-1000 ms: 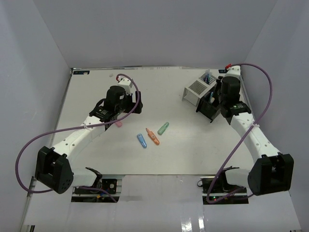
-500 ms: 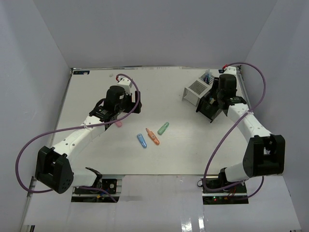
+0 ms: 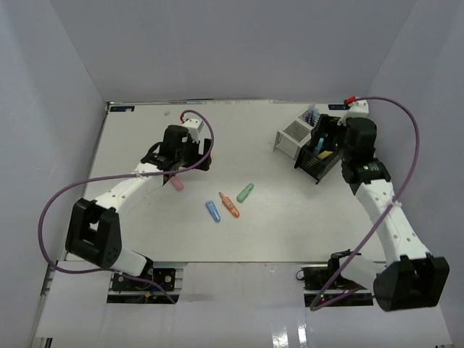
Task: Sort the stationery into containers
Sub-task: Pick up the stationery from the center of the board.
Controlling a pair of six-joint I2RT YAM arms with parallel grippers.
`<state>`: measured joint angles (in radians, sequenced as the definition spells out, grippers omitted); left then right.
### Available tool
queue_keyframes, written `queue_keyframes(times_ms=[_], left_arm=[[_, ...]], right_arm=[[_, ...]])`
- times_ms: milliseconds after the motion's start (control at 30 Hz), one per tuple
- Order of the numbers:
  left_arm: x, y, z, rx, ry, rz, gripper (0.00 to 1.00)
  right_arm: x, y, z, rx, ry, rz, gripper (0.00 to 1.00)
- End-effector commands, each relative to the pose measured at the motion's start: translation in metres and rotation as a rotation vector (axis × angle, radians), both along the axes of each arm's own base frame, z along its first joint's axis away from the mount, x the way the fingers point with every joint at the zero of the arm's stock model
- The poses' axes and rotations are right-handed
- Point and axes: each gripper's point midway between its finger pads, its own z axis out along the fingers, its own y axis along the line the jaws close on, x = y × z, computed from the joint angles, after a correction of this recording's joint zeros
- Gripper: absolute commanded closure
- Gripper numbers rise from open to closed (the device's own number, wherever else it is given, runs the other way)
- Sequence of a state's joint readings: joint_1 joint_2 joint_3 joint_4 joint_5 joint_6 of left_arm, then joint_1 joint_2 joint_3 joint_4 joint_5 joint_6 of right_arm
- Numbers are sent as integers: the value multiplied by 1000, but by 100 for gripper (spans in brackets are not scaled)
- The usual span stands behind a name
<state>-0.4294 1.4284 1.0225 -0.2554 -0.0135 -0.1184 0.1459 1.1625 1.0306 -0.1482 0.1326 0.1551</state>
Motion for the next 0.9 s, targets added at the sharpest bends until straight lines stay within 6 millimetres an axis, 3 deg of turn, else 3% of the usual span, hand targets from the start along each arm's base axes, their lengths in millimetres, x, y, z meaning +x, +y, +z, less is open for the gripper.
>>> queue_keyframes(times_ms=[0, 67, 100, 133, 333, 533, 733, 867], left_arm=[[22, -2, -13, -26, 56, -85, 2], [40, 4, -12, -26, 67, -95, 2], [43, 5, -32, -11, 126, -106, 2], [56, 5, -24, -5, 106, -101, 2], [88, 15, -60, 152, 149, -126, 2], [78, 7, -88, 171, 221, -236, 2], [62, 13, -118, 192, 291, -255, 3], [51, 4, -131, 145, 339, -287, 16]], right_arm=[[-29, 27, 11, 104, -87, 148, 10], [-49, 43, 25, 165, -156, 245, 10], [-63, 49, 18, 184, -152, 281, 10], [-68, 51, 17, 198, -157, 293, 10], [-90, 53, 12, 202, -190, 327, 10], [-98, 56, -9, 185, -143, 342, 10], [-102, 59, -10, 184, -143, 360, 10], [-103, 58, -11, 177, -141, 362, 10]])
